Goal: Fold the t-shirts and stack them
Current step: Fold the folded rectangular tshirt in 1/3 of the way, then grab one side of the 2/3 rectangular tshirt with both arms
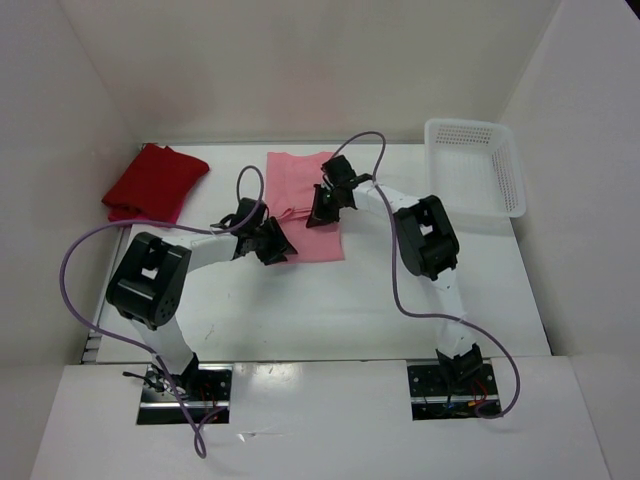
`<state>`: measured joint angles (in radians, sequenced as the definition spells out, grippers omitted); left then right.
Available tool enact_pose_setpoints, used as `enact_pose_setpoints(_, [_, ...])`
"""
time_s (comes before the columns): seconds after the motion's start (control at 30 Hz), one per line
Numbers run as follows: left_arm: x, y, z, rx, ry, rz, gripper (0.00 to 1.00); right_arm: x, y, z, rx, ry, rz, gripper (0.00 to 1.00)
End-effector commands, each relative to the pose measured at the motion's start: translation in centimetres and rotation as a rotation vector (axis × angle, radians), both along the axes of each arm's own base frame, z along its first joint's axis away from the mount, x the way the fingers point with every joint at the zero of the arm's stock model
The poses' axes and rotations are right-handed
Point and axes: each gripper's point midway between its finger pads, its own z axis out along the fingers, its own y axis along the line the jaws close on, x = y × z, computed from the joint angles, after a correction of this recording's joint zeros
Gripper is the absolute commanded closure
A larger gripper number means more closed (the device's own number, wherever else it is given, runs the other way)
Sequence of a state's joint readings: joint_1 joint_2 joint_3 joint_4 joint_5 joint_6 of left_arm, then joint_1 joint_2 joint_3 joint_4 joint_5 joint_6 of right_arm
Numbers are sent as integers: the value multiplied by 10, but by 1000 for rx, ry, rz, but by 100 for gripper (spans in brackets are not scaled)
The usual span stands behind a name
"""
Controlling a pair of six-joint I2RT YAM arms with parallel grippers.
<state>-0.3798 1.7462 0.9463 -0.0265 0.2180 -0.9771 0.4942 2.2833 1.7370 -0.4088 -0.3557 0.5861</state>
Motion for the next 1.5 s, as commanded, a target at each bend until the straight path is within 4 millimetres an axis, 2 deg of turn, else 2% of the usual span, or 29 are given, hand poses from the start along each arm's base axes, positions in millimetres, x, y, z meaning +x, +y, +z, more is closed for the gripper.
enact_pose_setpoints(0.0, [-8,13,-22,25,50,52,51,30,14,21,46,-73,-1,99])
enact_pose_setpoints(0.13, [-15,22,-32,45,81,70,51,51,25,22,69,-85,-19,99])
enact_pose_setpoints(0.27, [-18,29,-26,57,74,79,50,78,26,24,106,-91,-60,99])
enact_pose_setpoints(0.3, [-17,34,-28,71,78,86,50,85,31,35,130,-104,-63,99])
enact_pose_setpoints(0.33, [-19,35,-25,69,71,86,50,89,27,26,121,-88,-73,99])
enact_pose_setpoints(0.37, [-19,35,-18,69,57,79,48,92,29,27,127,-88,-79,99])
enact_pose_setpoints(0.4, [-20,37,-14,74,50,85,46,96,31,38,133,-99,-79,99])
enact_pose_setpoints(0.43, [-16,36,-5,71,26,77,45,96,31,31,119,-90,-70,99])
enact_pose_setpoints(0.53, [-8,45,25,87,-61,95,42,92,26,45,96,-111,-52,99])
enact_pose_setpoints(0.57, [-6,50,39,82,-93,113,42,93,22,79,109,-168,-64,99])
enact_pose_setpoints(0.6, [-10,55,38,87,-83,122,42,80,14,66,80,-143,-65,99])
enact_pose_setpoints(0.63, [-9,63,39,76,-81,140,42,81,13,80,96,-188,-71,99])
enact_pose_setpoints(0.67, [-11,67,39,67,-76,146,42,78,2,118,112,-253,-94,99])
enact_pose_setpoints(0.7, [-18,72,34,64,-60,151,42,61,-7,99,87,-205,-94,99])
enact_pose_setpoints(0.77, [-21,78,30,52,-47,173,42,47,-13,108,106,-213,-108,99])
enact_pose_setpoints(0.8, [-26,78,25,48,-32,166,42,25,-23,104,99,-186,-115,99])
enact_pose_setpoints(0.87, [-28,78,19,25,-16,169,42,8,-30,103,118,-167,-145,96])
enact_pose_setpoints(0.9, [-25,82,17,25,-17,181,42,-14,-40,93,109,-132,-155,94])
enact_pose_setpoints(0.97, [-22,79,13,19,-6,174,42,-32,-47,85,108,-107,-168,91])
enact_pose_setpoints(1.0, [-23,78,10,19,2,158,42,-48,-57,66,73,-68,-178,84])
enact_pose_setpoints(1.03, [-21,78,10,20,3,157,42,-53,-63,70,67,-80,-188,79])
enact_pose_setpoints(1.07, [-23,76,4,21,19,144,42,-60,-66,66,59,-68,-189,75])
enact_pose_setpoints(1.1, [-23,76,4,21,20,144,42,-71,-73,51,32,-36,-195,67])
enact_pose_setpoints(1.13, [-22,76,0,23,25,144,42,-75,-75,47,31,-35,-195,63])
enact_pose_setpoints(1.17, [-23,77,-4,27,39,143,43,-86,-78,34,25,4,-196,60])
enact_pose_setpoints(1.27, [-23,75,-12,24,55,138,43,-101,-83,16,14,39,-190,59])
enact_pose_setpoints(1.33, [-23,75,-14,24,57,138,45,-99,-82,15,26,32,-198,55])
enact_pose_setpoints(1.4, [-23,75,-17,31,62,131,46,-101,-80,3,20,57,-192,53])
enact_pose_setpoints(1.47, [-22,76,-20,38,60,136,49,-96,-77,1,33,53,-186,53])
